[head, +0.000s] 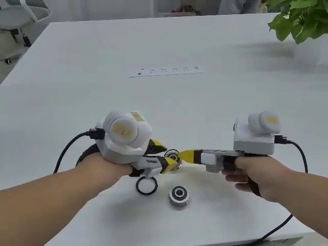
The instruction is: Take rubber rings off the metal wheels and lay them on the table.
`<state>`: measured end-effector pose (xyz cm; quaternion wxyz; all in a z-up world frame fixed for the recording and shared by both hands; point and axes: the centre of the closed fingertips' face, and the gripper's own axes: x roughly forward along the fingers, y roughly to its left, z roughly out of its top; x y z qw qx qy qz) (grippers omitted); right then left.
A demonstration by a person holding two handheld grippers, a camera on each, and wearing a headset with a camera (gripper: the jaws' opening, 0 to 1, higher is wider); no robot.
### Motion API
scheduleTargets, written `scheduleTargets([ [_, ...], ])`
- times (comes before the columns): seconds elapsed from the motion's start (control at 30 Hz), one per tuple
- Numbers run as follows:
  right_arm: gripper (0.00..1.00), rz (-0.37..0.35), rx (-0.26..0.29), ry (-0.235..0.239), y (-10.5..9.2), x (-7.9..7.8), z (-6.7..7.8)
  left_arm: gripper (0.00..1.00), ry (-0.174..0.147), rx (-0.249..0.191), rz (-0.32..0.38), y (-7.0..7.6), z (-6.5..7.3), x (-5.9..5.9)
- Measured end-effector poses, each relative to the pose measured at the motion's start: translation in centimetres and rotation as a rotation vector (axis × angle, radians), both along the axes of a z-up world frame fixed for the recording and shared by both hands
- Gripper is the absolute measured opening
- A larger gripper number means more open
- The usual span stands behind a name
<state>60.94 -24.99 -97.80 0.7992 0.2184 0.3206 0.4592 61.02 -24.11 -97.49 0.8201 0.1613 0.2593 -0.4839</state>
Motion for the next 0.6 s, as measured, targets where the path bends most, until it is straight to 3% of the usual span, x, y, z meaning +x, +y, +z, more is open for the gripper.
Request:
scheduleTargets([
  [0.6, 0.00, 0.000, 0.027, -0.010, 0.1, 0.0, 1.6, 0.46, -0.012, -0.090, 0.012, 3.4, 3.4, -1.9],
])
